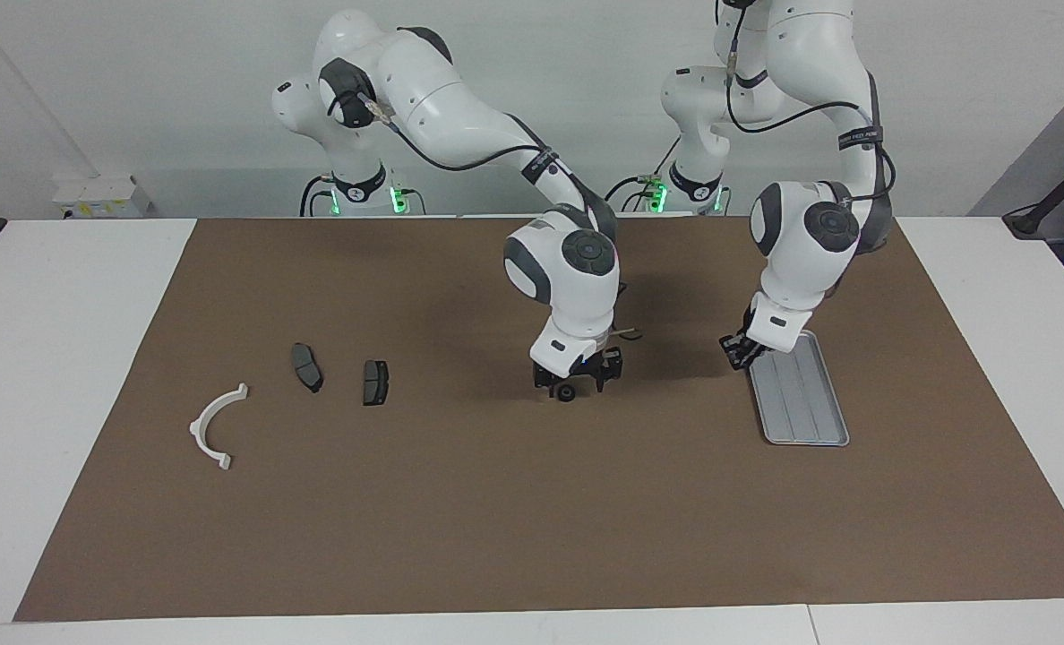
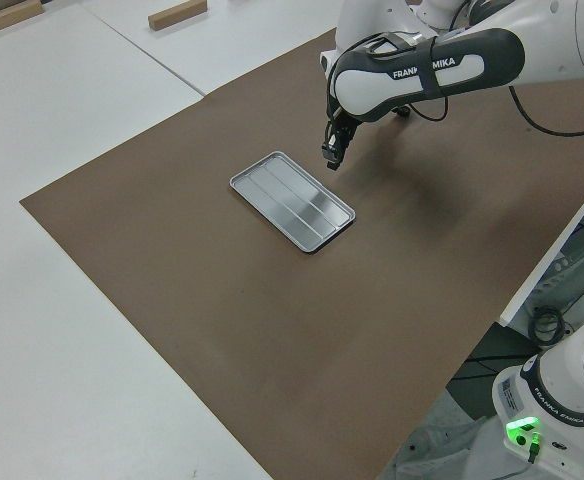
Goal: Place bearing gear from tray to pile
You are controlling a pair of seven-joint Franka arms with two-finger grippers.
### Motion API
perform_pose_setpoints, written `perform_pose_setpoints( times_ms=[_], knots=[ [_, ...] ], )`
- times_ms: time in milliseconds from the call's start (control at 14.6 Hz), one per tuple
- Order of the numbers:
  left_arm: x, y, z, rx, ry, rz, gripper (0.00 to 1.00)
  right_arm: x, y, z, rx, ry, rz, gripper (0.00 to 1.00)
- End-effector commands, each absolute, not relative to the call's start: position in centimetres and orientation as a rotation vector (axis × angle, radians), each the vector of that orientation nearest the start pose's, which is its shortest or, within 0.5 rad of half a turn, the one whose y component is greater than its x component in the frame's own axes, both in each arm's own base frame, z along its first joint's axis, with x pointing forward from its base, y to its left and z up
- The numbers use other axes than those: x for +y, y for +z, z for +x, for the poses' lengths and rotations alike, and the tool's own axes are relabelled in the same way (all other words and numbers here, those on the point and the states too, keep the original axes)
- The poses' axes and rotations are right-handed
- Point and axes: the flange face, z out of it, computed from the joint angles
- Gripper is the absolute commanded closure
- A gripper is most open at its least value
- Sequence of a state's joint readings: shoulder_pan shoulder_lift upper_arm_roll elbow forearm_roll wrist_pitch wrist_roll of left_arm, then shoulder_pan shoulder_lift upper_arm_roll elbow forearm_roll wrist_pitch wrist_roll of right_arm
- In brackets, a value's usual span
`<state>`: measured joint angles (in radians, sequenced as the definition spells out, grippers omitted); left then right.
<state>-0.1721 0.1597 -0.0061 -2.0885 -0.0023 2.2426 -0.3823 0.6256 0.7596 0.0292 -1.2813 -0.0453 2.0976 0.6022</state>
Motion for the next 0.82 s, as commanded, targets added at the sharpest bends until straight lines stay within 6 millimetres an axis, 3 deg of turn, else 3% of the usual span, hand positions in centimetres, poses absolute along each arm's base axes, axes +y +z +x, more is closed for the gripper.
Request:
perform_pose_setpoints(
  times_ms=[0,275,343,618,755],
  knots=[
    [-9.45,35.23,55.64,-0.373,0.026,-3.127,1.0,44.45,29.21,59.55,-0.073,-0.118,-3.126,0.1],
    [-8.71,35.45,55.91,-0.385,0.017,-3.127,1.0,43.9,28.55,59.51,-0.069,-0.121,-3.124,0.11],
    [-8.62,35.45,55.92,-0.387,0.017,-3.127,1.0,43.99,28.55,59.44,-0.071,-0.121,-3.124,0.17],
    [-8.8,35.39,55.93,-0.386,0.015,-3.13,1.0,43.81,28.63,59.54,-0.062,-0.115,-3.122,0.58],
    [-8.76,35.4,55.95,-0.405,0.018,-3.138,1.0,43.81,28.63,59.54,-0.06,-0.115,-3.122,0.85]
  ],
)
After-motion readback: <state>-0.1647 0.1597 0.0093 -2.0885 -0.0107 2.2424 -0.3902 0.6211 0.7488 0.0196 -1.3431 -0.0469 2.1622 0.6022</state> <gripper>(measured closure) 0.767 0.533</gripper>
